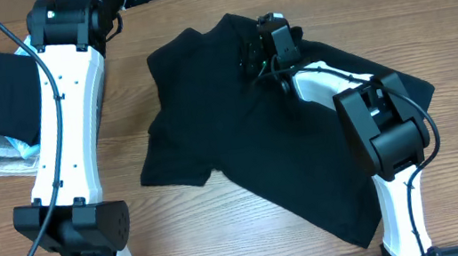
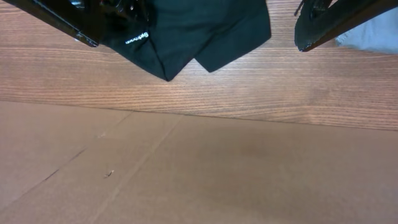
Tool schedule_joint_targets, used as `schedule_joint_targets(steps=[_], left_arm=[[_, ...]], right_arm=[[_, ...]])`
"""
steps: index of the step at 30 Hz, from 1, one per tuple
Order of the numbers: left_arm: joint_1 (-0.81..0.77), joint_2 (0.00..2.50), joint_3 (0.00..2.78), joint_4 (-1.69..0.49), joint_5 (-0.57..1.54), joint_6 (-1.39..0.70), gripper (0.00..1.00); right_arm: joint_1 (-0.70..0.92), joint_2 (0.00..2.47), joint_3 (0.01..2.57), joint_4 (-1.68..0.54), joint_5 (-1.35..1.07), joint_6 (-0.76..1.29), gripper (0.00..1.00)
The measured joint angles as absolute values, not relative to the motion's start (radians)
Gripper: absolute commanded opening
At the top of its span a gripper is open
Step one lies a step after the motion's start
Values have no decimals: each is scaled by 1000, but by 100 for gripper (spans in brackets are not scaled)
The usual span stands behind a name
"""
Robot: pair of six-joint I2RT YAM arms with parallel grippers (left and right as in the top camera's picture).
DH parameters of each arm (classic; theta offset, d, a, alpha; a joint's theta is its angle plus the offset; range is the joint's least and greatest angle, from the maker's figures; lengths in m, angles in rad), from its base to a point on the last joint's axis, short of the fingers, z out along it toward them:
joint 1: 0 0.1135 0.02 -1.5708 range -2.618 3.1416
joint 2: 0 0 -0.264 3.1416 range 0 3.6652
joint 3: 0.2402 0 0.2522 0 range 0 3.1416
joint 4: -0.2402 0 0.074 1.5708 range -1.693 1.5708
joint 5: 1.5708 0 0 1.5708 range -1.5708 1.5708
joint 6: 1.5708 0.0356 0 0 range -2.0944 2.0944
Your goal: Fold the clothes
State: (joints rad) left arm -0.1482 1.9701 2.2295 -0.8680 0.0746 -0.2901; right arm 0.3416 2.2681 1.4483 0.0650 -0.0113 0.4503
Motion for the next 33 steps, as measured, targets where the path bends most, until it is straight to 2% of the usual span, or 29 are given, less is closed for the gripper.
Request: schedule_joint_targets(steps=[5,8,11,26,32,33], left_arm=[[-148,1970,2230,-868,75,-290,100],[-148,1970,2230,-868,74,-290,100],[-148,1970,2230,-868,74,-290,100],[-148,1970,2230,-868,74,-290,100],[-148,1970,2230,-868,75,-290,100],[-148,1970,2230,-868,74,-290,100]], right_arm=[[342,2273,1448,110,-9,454,31],[342,2273,1450,128,-10,452,14],[342,2273,1453,130,-9,455,4],[332,2280,1520,152,-10,451,4],[278,2281,1572,271,20,447,4],[268,2281,1573,279,27,447,9]])
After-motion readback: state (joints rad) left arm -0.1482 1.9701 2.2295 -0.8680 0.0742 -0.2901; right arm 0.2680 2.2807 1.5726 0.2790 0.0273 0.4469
